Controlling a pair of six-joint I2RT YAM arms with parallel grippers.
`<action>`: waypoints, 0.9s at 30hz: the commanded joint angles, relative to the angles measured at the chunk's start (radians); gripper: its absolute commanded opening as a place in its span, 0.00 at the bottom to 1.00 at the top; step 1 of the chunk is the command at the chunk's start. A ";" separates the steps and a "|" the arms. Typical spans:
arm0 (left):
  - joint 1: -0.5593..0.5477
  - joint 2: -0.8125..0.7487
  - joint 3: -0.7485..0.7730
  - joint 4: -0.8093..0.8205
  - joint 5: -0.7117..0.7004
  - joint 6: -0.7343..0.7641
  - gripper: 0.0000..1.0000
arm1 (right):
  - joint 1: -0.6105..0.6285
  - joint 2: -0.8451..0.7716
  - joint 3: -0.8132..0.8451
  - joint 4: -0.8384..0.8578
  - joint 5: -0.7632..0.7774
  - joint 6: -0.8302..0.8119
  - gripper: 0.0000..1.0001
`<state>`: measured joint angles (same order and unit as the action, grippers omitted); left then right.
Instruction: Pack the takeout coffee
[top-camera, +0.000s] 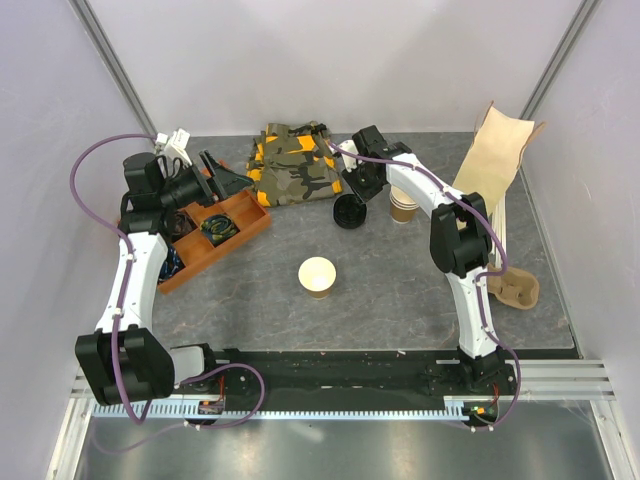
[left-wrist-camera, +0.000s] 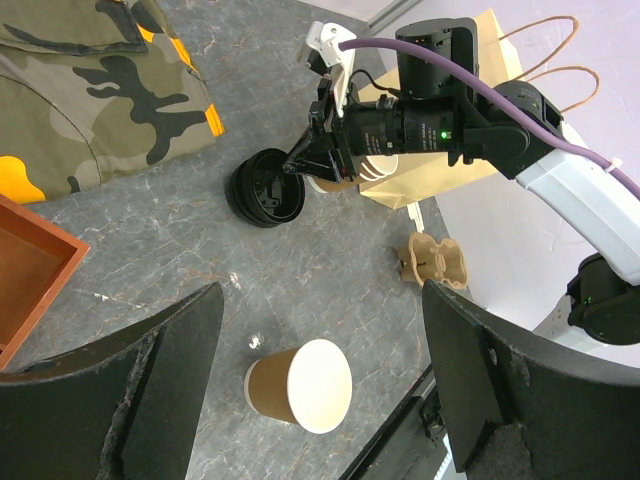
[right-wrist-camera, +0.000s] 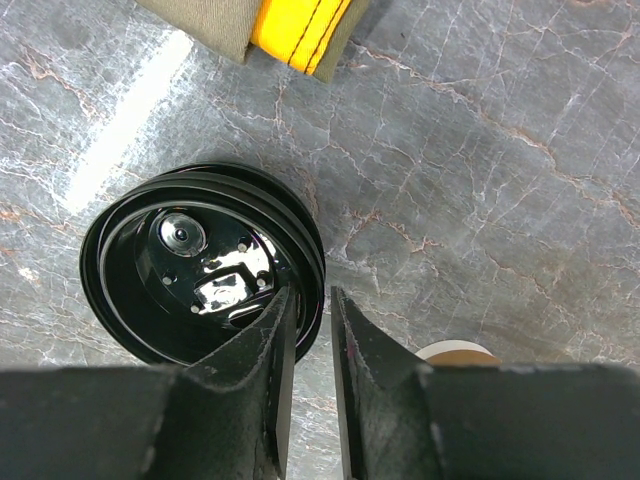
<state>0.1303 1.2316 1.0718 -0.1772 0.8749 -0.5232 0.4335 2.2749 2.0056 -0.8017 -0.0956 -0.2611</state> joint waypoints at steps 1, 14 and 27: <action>-0.004 -0.003 -0.006 0.036 0.018 -0.021 0.87 | -0.002 -0.037 0.038 0.024 0.017 0.003 0.29; -0.004 0.003 -0.012 0.044 0.019 -0.026 0.87 | -0.002 -0.055 0.041 0.025 0.013 0.003 0.31; -0.004 0.005 -0.010 0.048 0.016 -0.026 0.86 | -0.002 -0.061 0.042 0.025 0.027 0.005 0.28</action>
<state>0.1287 1.2343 1.0599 -0.1757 0.8749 -0.5312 0.4335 2.2749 2.0056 -0.8009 -0.0875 -0.2611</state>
